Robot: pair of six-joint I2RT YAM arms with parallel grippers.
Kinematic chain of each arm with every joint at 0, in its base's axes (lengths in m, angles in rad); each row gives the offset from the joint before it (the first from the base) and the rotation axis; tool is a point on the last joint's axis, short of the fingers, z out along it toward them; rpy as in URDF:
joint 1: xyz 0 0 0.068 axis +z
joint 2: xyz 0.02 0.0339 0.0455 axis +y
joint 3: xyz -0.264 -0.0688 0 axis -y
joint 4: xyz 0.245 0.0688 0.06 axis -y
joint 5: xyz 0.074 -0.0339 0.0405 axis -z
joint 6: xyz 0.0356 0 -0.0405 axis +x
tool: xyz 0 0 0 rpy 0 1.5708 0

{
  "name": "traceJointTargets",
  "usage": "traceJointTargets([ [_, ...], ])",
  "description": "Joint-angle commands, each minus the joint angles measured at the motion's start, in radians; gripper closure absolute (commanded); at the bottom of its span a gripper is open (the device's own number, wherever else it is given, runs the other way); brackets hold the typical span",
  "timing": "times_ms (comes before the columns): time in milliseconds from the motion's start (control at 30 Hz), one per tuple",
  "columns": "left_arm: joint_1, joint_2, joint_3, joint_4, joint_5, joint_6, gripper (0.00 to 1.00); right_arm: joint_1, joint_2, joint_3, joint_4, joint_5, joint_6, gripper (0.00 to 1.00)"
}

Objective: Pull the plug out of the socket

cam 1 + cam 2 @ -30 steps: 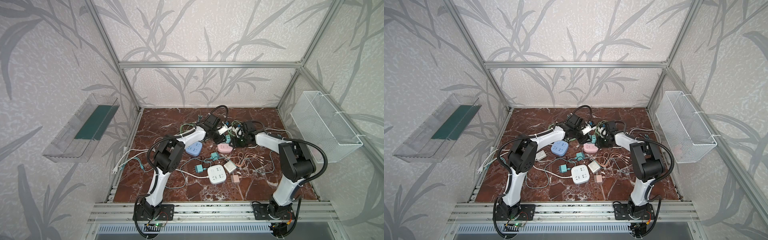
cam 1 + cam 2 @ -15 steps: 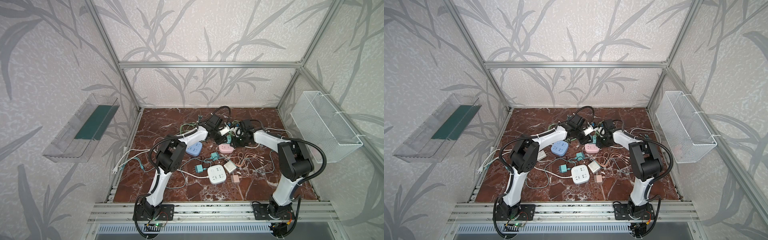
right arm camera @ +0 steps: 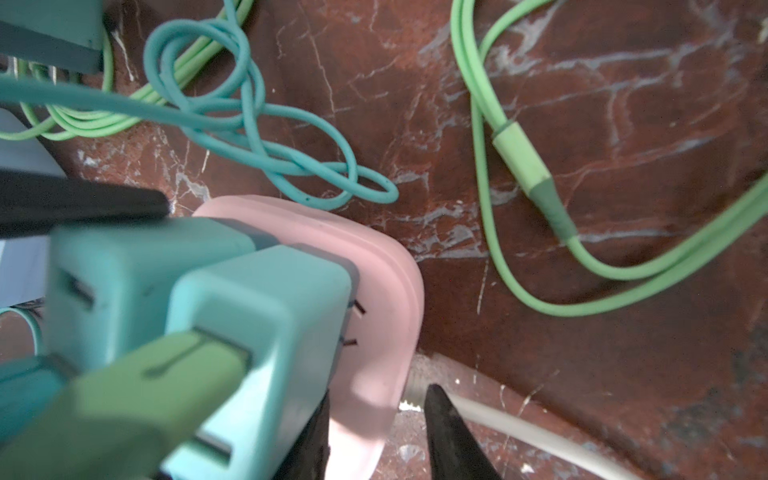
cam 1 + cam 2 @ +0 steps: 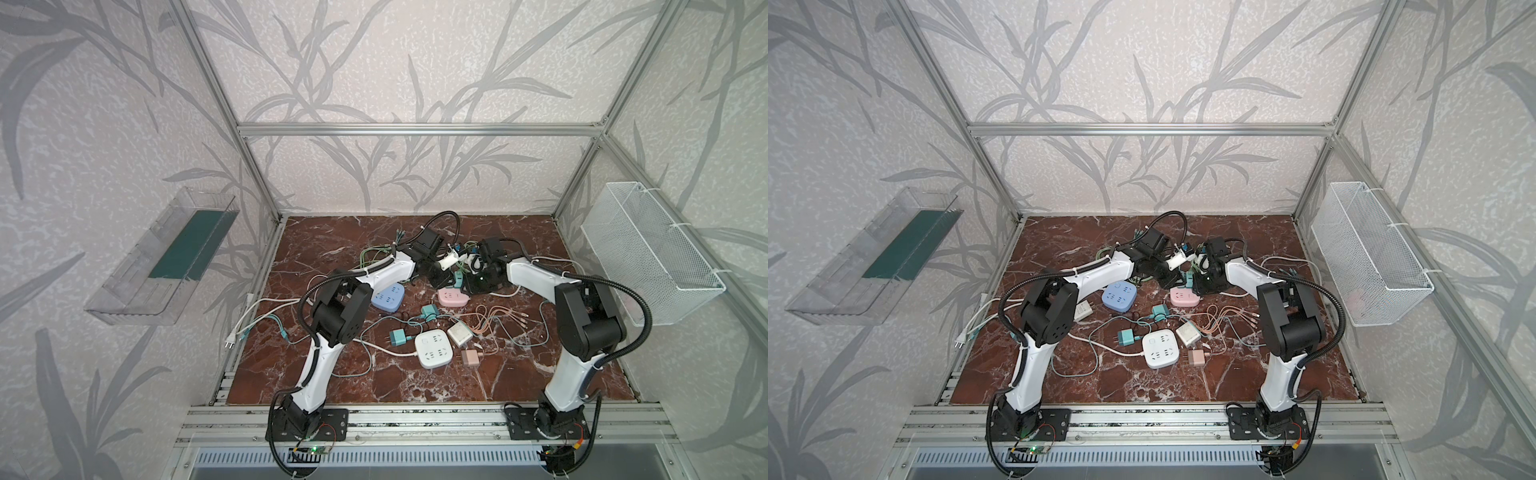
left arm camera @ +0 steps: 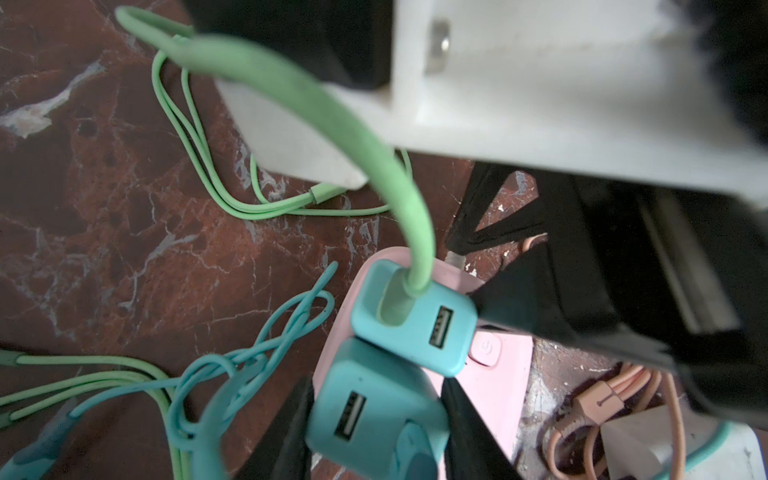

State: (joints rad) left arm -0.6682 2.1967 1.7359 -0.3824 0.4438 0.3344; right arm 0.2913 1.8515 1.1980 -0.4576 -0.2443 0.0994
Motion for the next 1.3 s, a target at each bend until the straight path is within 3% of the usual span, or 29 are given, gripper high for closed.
traceJointTargets([
  [0, -0.031, -0.014, 0.036, 0.013, 0.081, 0.027, 0.71, 0.013, 0.049, 0.016, -0.020, 0.048, -0.017, 0.61],
  [200, -0.056, -0.032, -0.012, 0.061, 0.011, 0.056, 0.71, 0.022, 0.063, 0.031, -0.036, 0.070, -0.016, 0.62],
  [800, 0.005, -0.059, -0.003, 0.089, 0.157, -0.061, 0.71, 0.028, 0.066, 0.044, -0.061, 0.110, -0.046, 0.62],
  [1067, 0.004, -0.070, -0.018, 0.062, 0.094, -0.015, 0.71, 0.028, 0.063, 0.043, -0.054, 0.103, -0.045, 0.63],
  [1267, 0.004, -0.112, -0.097, 0.157, 0.046, -0.044, 0.72, 0.028, 0.065, 0.045, -0.051, 0.102, -0.046, 0.62],
])
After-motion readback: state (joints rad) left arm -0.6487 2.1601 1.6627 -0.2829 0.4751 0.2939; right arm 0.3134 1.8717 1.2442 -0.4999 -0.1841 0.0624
